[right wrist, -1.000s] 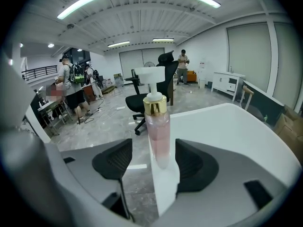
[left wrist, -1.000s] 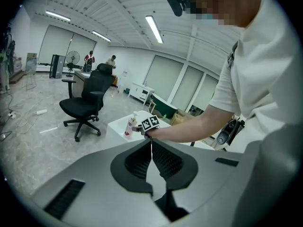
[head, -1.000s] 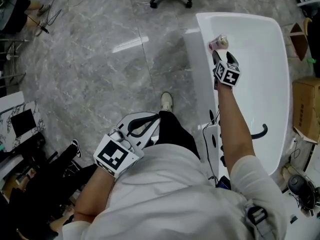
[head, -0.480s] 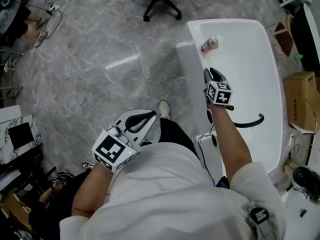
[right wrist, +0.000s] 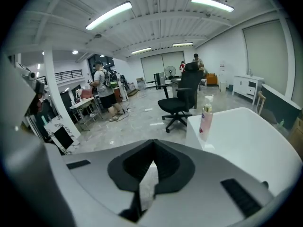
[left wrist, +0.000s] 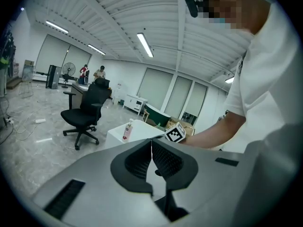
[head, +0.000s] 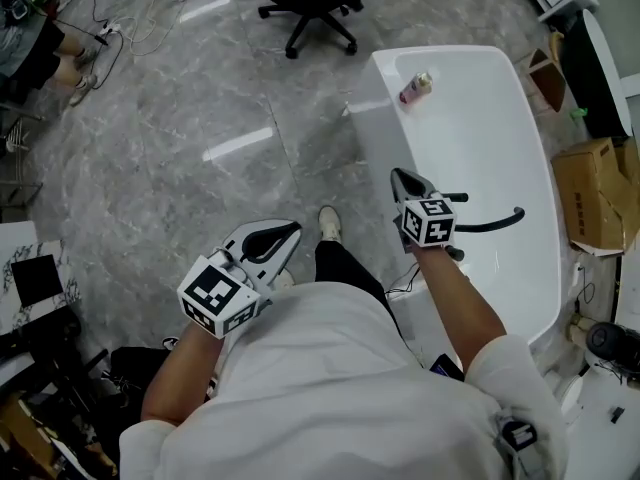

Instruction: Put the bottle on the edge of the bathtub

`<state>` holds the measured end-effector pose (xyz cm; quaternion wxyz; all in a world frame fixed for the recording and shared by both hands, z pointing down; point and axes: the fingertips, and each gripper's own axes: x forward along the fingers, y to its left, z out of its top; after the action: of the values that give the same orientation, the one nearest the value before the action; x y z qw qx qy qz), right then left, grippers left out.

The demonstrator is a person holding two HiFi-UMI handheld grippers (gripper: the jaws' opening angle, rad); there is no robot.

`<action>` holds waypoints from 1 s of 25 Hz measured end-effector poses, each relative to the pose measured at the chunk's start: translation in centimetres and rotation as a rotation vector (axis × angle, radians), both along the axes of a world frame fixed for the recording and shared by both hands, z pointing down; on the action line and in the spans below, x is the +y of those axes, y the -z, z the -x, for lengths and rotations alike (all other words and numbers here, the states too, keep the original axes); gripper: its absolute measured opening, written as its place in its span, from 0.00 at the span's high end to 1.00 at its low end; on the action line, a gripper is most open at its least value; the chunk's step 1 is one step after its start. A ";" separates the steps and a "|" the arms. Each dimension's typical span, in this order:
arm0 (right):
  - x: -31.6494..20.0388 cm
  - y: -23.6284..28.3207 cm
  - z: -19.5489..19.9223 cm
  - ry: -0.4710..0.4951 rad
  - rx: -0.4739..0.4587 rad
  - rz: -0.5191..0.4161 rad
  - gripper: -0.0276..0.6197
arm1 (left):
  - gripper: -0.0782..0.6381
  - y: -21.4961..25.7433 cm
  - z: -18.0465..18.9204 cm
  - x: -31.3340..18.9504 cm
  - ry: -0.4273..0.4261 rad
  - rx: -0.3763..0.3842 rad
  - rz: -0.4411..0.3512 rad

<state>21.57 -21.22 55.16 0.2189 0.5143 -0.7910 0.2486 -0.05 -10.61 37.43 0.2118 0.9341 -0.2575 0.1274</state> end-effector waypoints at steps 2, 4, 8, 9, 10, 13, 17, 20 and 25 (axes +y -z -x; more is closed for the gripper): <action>1.9 1.6 1.8 0.031 -0.019 -0.012 0.94 | 0.86 0.3 1.2 1.1 0.007 0.014 -0.004; 3.9 3.4 3.6 0.063 -0.034 -0.031 0.94 | 0.86 0.6 2.3 2.2 0.012 0.023 -0.015; 8.5 6.5 7.4 0.138 -0.048 -0.072 0.94 | 0.86 0.6 4.1 4.9 0.020 0.037 -0.027; 9.8 7.0 8.3 0.155 -0.057 -0.073 0.94 | 0.86 0.6 4.5 5.6 0.023 0.041 -0.027; 11.1 7.5 9.1 0.170 -0.067 -0.072 0.94 | 0.86 0.5 4.9 6.4 0.025 0.045 -0.027; 14.4 8.7 11.1 0.206 -0.084 -0.078 0.94 | 0.86 0.1 6.1 8.2 0.034 0.048 -0.027; 17.3 9.7 12.7 0.230 -0.102 -0.088 0.94 | 0.86 -0.2 7.1 10.0 0.051 0.054 -0.019; 18.4 10.2 13.2 0.243 -0.100 -0.095 0.94 | 0.86 0.0 7.5 11.0 0.063 0.066 -0.022; 19.2 10.8 14.2 0.263 -0.099 -0.109 0.95 | 0.86 0.0 8.3 12.3 0.071 0.063 -0.029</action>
<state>7.35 -1.99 44.37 0.1821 0.4047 -0.8737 0.1995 -8.35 1.65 37.39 0.2106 0.9309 -0.2857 0.0865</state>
